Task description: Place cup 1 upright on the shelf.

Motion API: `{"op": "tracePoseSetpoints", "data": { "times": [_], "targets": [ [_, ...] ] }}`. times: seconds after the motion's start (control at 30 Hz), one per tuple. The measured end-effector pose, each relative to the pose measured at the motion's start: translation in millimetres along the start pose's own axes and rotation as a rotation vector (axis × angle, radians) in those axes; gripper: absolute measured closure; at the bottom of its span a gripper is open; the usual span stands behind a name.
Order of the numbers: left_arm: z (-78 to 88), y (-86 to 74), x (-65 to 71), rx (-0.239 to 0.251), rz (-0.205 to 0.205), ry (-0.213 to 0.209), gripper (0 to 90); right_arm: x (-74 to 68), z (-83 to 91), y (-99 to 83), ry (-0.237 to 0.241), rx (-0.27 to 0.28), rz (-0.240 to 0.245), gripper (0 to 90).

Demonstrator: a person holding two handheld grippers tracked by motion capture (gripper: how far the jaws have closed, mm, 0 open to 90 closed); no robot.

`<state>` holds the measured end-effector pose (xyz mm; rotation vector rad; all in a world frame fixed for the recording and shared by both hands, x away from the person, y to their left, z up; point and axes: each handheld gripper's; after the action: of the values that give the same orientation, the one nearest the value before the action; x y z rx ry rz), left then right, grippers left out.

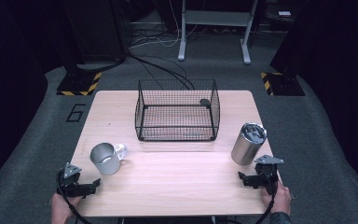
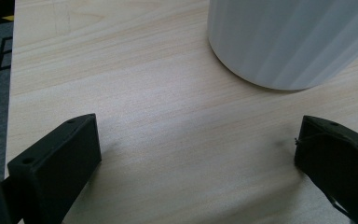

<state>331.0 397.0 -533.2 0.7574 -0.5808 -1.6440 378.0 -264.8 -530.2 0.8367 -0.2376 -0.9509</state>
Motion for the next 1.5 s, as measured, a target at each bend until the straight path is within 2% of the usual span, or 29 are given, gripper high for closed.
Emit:
{"op": "tracePoseSetpoints", "data": {
  "times": [0.27, 0.3, 0.5, 0.63, 0.7, 0.83, 0.9, 0.93, 1.1, 1.13, 1.2, 1.27, 1.3, 1.4, 1.43, 1.5],
  "targets": [
    [-3.1, 5.2, 5.7, -0.015, 0.031, 0.028, 0.1, 0.5, 0.0, 0.2, 0.002, -0.002, 0.006, 0.0],
    [-4.4, 6.2, 8.0, -0.009, 0.037, 0.043, 0.1, 0.5, 0.0, 0.2, 0.002, -0.002, 0.006, 0.0],
    [-4.9, 6.5, 8.7, -0.009, 0.044, 0.040, 0.1, 0.4, -0.2, 0.5, -0.002, -0.002, 0.009, 0.0],
    [-5.9, 7.0, 8.0, -0.004, 0.036, 0.032, 0.2, -1.5, 0.1, -0.1, -0.012, -0.001, -0.011, 0.0],
    [-6.3, 7.3, 7.8, -0.001, 0.032, 0.032, 0.1, -4.9, 0.5, -1.4, -0.041, 0.008, -0.036, 0.0],
    [-7.6, 8.6, 8.0, -0.004, 0.036, 0.033, 0.1, -6.2, 0.7, -1.9, -0.054, 0.008, -0.042, 0.0],
    [-7.9, 9.1, 8.2, -0.007, 0.041, 0.036, 0.1, -6.4, 2.4, -3.7, -0.050, 0.013, -0.045, 0.0],
    [-8.3, 9.6, 8.3, -0.010, 0.043, 0.041, 0.1, -4.8, 3.6, -4.5, -0.044, 0.008, -0.017, 0.0],
    [-10.2, 11.2, 8.2, -0.010, 0.047, 0.044, 0.0, -6.1, 6.1, -5.4, -0.059, -0.002, -0.031, 0.0],
    [-10.9, 12.0, 8.4, -0.013, 0.059, 0.053, 0.0, -6.8, 6.1, -5.1, -0.066, 0.003, -0.038, 0.0],
    [-12.2, 12.8, 7.6, -0.015, 0.078, 0.069, 0.0, -5.6, 7.6, -3.1, -0.076, -0.020, -0.022, 0.0],
    [-12.2, 12.9, 7.7, -0.016, 0.078, 0.070, 0.0, -5.4, 8.4, -1.7, -0.065, -0.014, -0.041, 0.0],
    [-12.7, 13.3, 7.6, -0.013, 0.075, 0.076, 0.1, -4.3, 14.0, 2.1, -0.040, 0.012, -0.081, 0.0],
    [-12.6, 13.7, 7.0, -0.020, 0.064, 0.079, 0.1, -3.3, 20.6, 6.5, -0.031, 0.039, -0.083, 0.0],
    [-12.8, 14.0, 7.4, -0.020, 0.068, 0.082, 0.1, -4.4, 29.4, 14.4, -0.029, 0.063, -0.084, 0.0],
    [-12.9, 14.2, 8.0, -0.020, 0.071, 0.087, 0.1, -5.3, 32.1, 16.9, -0.025, 0.075, -0.092, 0.0]
  ]
}}
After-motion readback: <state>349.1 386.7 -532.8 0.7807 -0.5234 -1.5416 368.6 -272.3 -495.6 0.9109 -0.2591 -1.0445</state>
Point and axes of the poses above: each handheld gripper's, and its own axes: z roughly backward along the jaws, y roughly out of its top, x roughly to its right, and after that the axes turned 14 degrees about y, right-handed
